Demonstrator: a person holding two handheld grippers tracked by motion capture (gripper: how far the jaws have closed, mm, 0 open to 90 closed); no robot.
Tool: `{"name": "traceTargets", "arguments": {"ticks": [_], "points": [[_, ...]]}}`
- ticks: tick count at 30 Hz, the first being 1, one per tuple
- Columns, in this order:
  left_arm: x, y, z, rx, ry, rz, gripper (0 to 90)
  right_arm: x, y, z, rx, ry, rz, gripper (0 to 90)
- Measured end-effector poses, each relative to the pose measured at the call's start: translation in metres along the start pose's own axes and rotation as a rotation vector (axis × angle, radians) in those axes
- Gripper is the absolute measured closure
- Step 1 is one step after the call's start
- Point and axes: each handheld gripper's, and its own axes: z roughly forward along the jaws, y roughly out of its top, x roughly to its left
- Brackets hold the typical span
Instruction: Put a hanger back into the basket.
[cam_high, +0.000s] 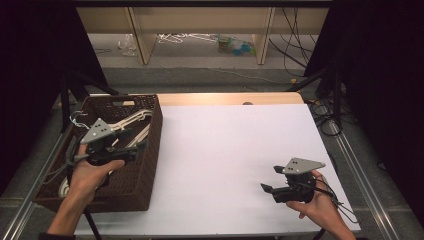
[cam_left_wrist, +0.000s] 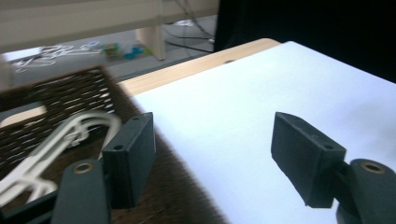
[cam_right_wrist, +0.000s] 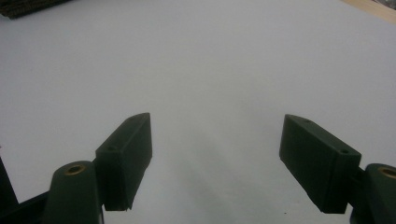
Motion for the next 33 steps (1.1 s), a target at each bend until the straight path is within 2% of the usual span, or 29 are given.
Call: {"name": "traceTargets", "arguments": {"ticks": [2, 4, 6, 7, 13, 17, 21, 26, 29, 33], "points": [[-0.009, 0.000, 0.002, -0.005, -0.036, 0.025, 28.6, -0.001, 0.000, 0.000, -0.008, -0.002, -0.002, 25.4], [-0.017, 0.000, 0.003, -0.014, -0.055, 0.044, 27.7, -0.001, 0.000, 0.000, -0.011, -0.004, -0.001, 24.9], [-0.020, 0.000, 0.004, -0.019, -0.065, 0.047, 26.3, 0.000, 0.000, 0.000, -0.016, -0.004, 0.001, 24.5], [-0.026, -0.001, 0.005, -0.034, -0.081, 0.047, 25.1, 0.000, 0.000, 0.000, -0.018, -0.004, 0.002, 24.5], [-0.040, -0.007, 0.010, -0.027, -0.097, 0.046, 21.9, 0.000, 0.000, 0.000, -0.036, -0.005, 0.011, 24.0], [-0.050, -0.013, 0.014, -0.041, -0.114, 0.039, 20.0, 0.000, 0.000, 0.000, -0.049, -0.009, 0.015, 23.7], [-0.055, -0.015, 0.015, -0.048, -0.126, 0.030, 18.3, 0.001, 0.000, -0.001, -0.056, -0.009, 0.019, 23.6], [-0.061, -0.019, 0.016, -0.058, -0.130, 0.043, 17.9, 0.002, 0.000, -0.001, -0.064, -0.007, 0.024, 23.4], [-0.065, -0.022, 0.016, -0.057, -0.134, 0.029, 17.9, 0.002, -0.001, -0.001, -0.063, -0.007, 0.020, 23.3], [-0.071, -0.026, 0.016, -0.066, -0.144, 0.047, 17.7, 0.004, -0.001, -0.002, -0.066, -0.004, 0.035, 22.9]]}}
